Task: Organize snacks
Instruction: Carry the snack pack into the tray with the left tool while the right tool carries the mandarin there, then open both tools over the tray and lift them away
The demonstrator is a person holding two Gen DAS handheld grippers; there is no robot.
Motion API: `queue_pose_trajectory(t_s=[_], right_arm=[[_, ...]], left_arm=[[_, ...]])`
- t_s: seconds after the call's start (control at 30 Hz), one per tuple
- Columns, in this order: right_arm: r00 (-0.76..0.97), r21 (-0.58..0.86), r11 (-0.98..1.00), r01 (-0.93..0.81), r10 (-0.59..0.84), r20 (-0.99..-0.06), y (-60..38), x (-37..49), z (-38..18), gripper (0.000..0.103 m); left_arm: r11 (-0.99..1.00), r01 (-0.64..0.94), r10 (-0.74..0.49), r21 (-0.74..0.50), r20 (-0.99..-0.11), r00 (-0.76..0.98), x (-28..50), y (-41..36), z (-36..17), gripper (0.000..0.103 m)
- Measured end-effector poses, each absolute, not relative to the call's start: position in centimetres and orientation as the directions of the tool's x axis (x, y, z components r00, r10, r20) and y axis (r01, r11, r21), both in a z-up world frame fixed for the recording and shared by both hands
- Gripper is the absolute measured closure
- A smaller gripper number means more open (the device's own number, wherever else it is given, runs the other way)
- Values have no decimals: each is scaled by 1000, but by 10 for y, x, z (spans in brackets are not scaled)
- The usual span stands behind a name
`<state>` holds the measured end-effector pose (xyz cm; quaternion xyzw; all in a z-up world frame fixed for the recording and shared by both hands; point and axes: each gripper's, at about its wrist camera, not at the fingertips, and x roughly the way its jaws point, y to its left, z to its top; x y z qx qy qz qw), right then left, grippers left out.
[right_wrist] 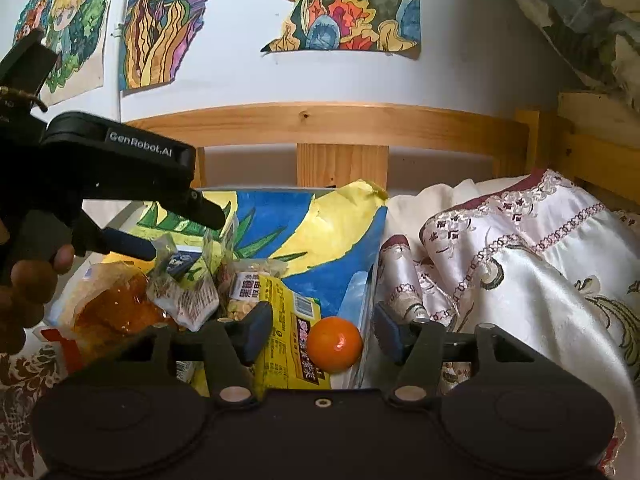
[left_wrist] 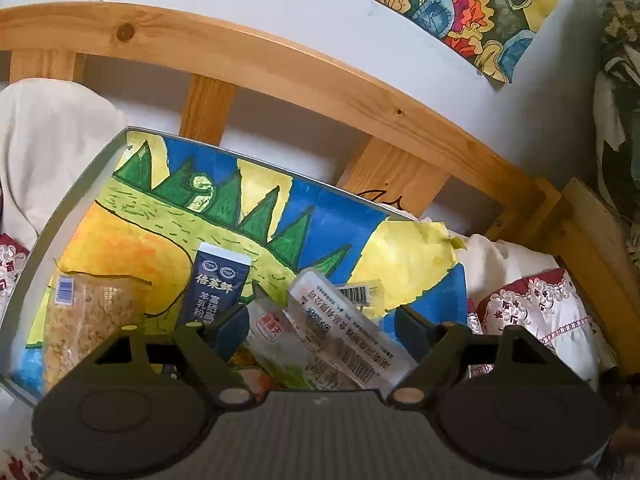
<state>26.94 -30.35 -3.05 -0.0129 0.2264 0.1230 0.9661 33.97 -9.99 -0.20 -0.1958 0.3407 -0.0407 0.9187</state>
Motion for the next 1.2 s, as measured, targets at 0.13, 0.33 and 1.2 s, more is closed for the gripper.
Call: queue_pose_trajectory(t_s=[0.13,0.33,1.2], right_arm=[[873,32,969,-246,236,-426,-302,267,-26,37],[884,30,966,-256,246,-396,-298,259,-16,23],[917,24,958,-285,279,-284,-283,204,23,1]], left_arm=[[921,-63,-199,-384,-603,773,333,-96,0,15],[928,-74,-164,-365,-577,800,314,-88,7,6],[959,-126,-25,-252,-521,853,209,-47,37,1]])
